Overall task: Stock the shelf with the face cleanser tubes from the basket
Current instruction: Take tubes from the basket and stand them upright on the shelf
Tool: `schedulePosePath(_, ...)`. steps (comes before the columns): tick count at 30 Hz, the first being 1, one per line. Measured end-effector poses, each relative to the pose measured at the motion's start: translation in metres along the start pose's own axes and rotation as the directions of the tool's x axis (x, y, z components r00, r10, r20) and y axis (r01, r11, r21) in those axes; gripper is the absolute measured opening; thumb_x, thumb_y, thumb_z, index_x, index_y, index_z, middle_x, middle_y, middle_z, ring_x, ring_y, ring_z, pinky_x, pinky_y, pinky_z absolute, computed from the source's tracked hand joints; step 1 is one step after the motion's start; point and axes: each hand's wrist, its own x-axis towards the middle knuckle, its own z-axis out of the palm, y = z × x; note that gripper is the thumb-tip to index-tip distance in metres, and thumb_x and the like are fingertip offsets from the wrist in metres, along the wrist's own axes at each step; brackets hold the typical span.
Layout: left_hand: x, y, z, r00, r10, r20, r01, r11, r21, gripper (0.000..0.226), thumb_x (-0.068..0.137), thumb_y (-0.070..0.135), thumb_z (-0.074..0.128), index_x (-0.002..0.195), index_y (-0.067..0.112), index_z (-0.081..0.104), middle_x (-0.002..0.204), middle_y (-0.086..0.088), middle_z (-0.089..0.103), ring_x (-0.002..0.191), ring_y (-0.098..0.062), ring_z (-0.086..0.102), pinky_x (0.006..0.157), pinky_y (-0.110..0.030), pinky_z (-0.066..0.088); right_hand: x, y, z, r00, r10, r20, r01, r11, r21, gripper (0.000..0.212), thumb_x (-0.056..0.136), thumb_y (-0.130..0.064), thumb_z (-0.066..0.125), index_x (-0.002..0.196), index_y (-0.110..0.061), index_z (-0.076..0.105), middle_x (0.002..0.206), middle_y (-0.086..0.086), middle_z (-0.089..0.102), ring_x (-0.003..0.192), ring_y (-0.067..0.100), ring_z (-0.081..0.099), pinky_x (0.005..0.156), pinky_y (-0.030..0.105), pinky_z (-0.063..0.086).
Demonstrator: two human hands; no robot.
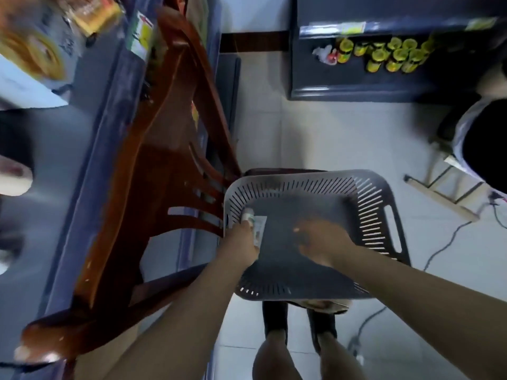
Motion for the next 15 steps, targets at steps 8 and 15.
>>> schedulePosePath(8,0.064,-0.015,0.073,0.977,-0.213,-0.007,0.213,0.968,0.13,0.043,0.092,0.01,0.049,0.132,0.003,0.035,0.134,-0.019,0.042,0.122,-0.032,0.045,0.094,-0.042,0.043,0.063,0.036,0.071,0.984,0.102,0.146,-0.138,0.954,0.265,0.016,0.089,-0.024,0.053,0.102,-0.017,0.058,0.105,0.001,0.056,0.1,0.022,0.055,0.084,0.029,0.045)
schedulePosePath(15,0.096,-0.029,0.102,0.97,-0.212,-0.119,0.205,0.976,-0.072,0.052,0.091,0.0,0.043,0.14,0.005,0.028,0.14,-0.021,0.033,0.126,-0.038,0.038,0.102,-0.044,0.037,0.1,0.057,0.109,0.988,0.084,0.129,-0.126,0.921,0.368,0.03,0.087,-0.018,0.056,0.117,-0.012,0.056,0.116,0.008,0.058,0.096,0.021,0.055,0.086,0.028,0.044)
